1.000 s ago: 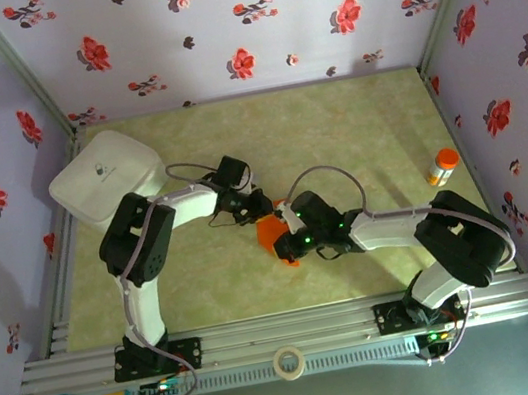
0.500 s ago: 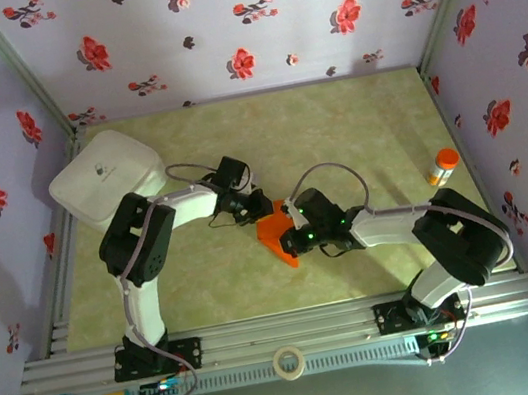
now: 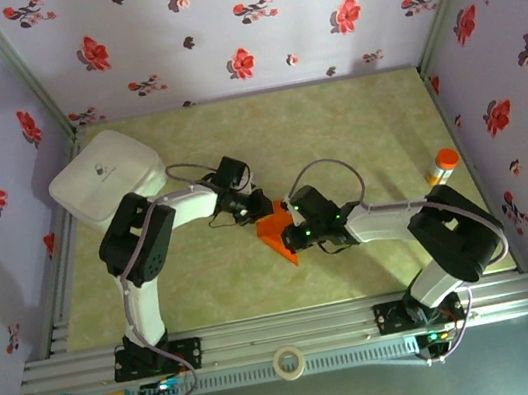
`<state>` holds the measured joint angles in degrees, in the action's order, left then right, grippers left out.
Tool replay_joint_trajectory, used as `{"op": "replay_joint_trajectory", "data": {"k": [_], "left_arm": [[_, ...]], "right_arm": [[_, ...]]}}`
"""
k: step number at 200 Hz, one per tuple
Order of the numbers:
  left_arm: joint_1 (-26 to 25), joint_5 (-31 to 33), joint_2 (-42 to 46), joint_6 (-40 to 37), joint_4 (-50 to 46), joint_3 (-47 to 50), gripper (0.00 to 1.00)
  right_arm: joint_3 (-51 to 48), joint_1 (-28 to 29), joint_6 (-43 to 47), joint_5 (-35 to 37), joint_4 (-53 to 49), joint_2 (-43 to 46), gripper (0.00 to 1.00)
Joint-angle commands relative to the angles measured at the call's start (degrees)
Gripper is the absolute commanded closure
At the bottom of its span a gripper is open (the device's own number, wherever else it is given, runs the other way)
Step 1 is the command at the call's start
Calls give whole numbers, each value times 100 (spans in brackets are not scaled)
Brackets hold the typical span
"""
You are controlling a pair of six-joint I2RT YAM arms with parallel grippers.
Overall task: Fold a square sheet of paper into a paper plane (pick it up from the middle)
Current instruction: Fold the triangle third at the center of the table.
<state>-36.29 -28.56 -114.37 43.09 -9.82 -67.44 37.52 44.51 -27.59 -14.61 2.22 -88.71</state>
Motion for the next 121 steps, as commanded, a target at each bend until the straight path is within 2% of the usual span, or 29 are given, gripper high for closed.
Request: {"op": "replay_joint_trajectory", "data": {"k": [1, 121], "left_arm": [[-27, 218, 34, -89, -308, 126, 84], [-26, 218, 62, -82, -310, 135, 84]], "right_arm": [[136, -31, 79, 199, -193, -39, 96], [129, -31, 52, 384, -272, -25, 96]]}}
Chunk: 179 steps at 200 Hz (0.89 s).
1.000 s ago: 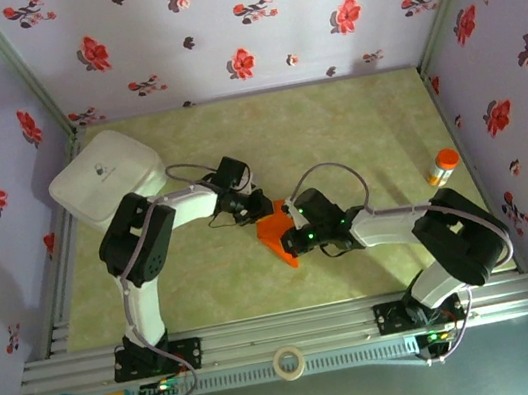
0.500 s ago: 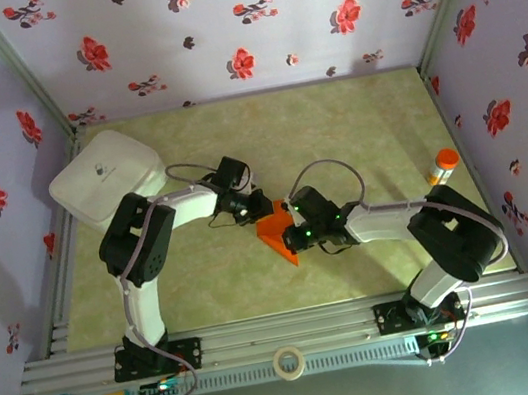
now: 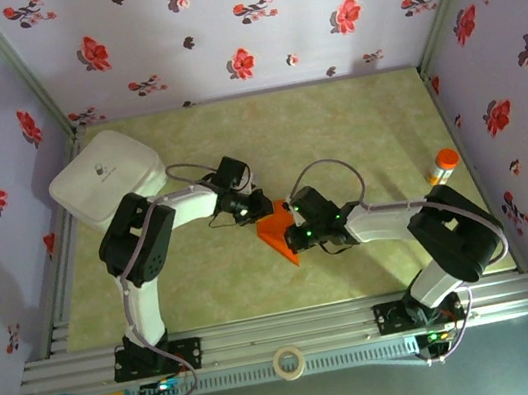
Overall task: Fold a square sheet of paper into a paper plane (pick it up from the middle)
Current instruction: Fold the triangle third at the center of the table.
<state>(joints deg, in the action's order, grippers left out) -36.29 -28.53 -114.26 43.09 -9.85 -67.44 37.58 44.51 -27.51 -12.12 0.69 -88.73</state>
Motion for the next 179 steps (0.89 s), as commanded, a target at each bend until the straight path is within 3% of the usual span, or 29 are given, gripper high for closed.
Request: {"op": "replay_joint_trajectory", "data": {"k": [1, 179], "left_arm": [[-26, 216, 47, -82, -307, 135, 84], [-27, 192, 44, -87, -290, 135, 85]], "right_arm": [[120, -35, 44, 141, -120, -22, 96], [206, -30, 52, 234, -259, -84, 95]]}}
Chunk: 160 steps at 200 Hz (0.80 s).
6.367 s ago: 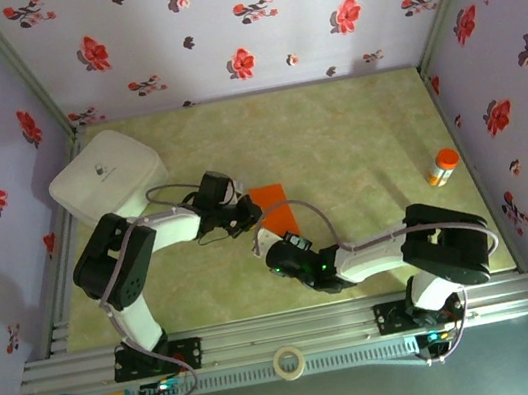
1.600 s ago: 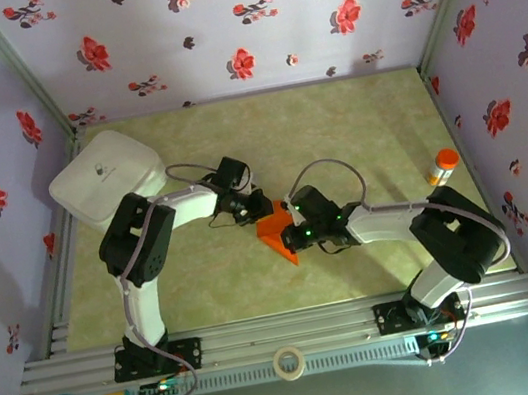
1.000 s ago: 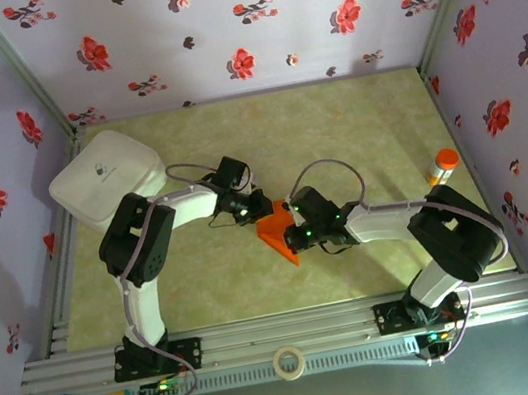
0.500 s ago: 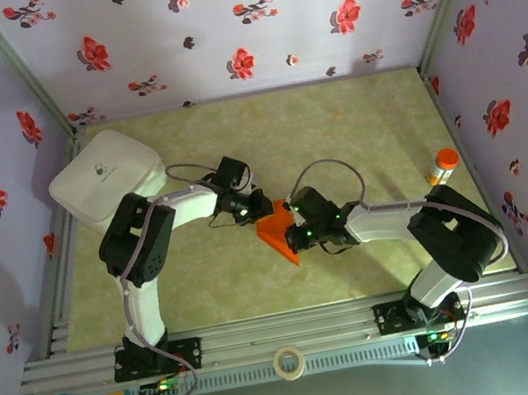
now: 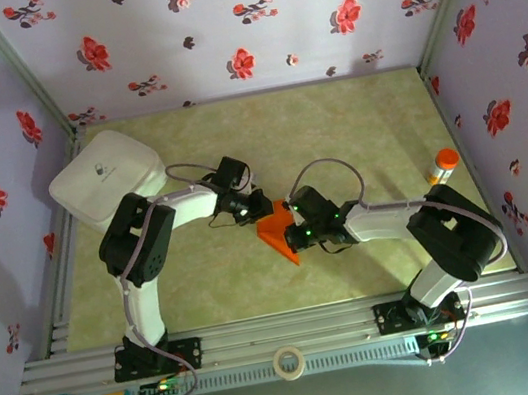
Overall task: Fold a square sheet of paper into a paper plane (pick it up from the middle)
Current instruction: Fold the triangle third at the center of the table.
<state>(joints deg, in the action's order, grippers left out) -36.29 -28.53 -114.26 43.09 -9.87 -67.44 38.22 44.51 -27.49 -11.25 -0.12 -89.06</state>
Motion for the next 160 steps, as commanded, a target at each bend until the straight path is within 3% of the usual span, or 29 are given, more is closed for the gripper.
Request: {"op": "replay_joint_trajectory", "data": {"k": [1, 160], "left_arm": [[-27, 195, 48, -89, -288, 135, 85], [-35, 186, 27, -77, -261, 110, 85]], "right_arm": [[142, -30, 55, 148, -180, -51, 95], [125, -30, 34, 156, -163, -296, 95]]}}
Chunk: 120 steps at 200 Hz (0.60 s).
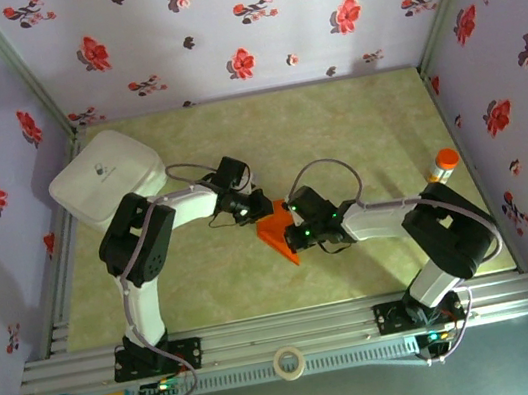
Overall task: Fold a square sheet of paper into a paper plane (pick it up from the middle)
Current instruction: Fold the triangle third at the center of the table.
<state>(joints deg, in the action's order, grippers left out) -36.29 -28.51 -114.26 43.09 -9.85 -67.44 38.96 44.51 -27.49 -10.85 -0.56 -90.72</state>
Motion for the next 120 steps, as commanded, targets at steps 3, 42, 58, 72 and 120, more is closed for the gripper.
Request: {"op": "replay_joint_trajectory", "data": {"k": [3, 42, 58, 72, 120], "left_arm": [[-31, 195, 36, -82, -270, 104, 85], [-9, 315, 156, -207, -513, -157, 84], [17, 348, 217, -240, -597, -272, 84], [34, 412, 278, -264, -664, -330, 81], [52, 519, 747, -254, -582, -226, 71]], "right_arm": [[53, -30, 43, 123, -127, -125, 96], [61, -32, 122, 179, -194, -129, 96], [50, -44, 125, 160, -207, -106, 96], [45, -39, 121, 158, -198, -90, 96], [-3, -41, 86, 146, -87, -112, 96]]}}
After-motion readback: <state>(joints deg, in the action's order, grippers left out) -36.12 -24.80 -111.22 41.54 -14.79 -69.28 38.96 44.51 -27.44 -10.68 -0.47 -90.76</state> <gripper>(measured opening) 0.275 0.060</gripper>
